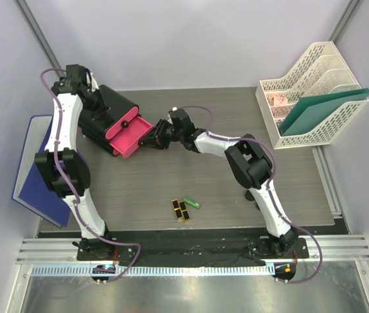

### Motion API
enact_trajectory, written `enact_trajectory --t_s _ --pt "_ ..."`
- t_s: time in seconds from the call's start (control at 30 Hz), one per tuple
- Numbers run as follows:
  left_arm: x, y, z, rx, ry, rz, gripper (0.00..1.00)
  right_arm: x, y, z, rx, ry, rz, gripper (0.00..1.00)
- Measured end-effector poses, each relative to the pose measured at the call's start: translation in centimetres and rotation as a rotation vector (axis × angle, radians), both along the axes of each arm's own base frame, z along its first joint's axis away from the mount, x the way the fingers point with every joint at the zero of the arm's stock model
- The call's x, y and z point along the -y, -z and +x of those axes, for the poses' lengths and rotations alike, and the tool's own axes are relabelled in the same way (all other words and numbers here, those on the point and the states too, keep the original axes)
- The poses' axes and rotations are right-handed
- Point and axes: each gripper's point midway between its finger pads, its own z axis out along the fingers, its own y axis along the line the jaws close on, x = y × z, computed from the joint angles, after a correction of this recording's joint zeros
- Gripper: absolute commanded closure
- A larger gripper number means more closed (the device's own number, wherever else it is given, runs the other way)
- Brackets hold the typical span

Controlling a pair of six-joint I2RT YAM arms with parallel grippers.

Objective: Organize the makeup

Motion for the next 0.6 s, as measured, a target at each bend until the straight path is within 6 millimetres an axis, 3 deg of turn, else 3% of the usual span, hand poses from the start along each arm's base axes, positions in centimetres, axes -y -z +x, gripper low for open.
enact_trajectory --t_s 0.23,0.33,0.37,0.43,0.53,0.6 --pt "-0.3 0.3 0.1 -0.011 -0.007 0.011 1.0 0.8 0.0 -1.2 -0.011 -0.014 -0.011 0.98" --pt "-0.3 0.3 0.3 -0.012 -0.009 0.014 1.0 1.0 0.1 -1.4 -0.009 -0.021 -0.014 0.73" --pt "-0.4 0.3 0.3 -0.013 -0.01 0.015 1.0 1.1 0.1 -1.5 -0.005 -0.024 -0.016 0.54" --pt "-0.4 0.3 0.4 -0.015 -0.012 0.019 1.0 1.2 0.0 -1.6 0.001 -0.028 -0.025 0.34" --pt "-0.6 0.3 0.6 -0.014 -0.018 0.029 1.0 1.9 0.5 -2.4 0.015 -0.057 -0.082 0.21" --pt "-0.8 0.3 0.6 -0.013 -0.021 0.034 1.0 2.7 0.9 -3.1 0.022 -0.08 -0.136 0.19"
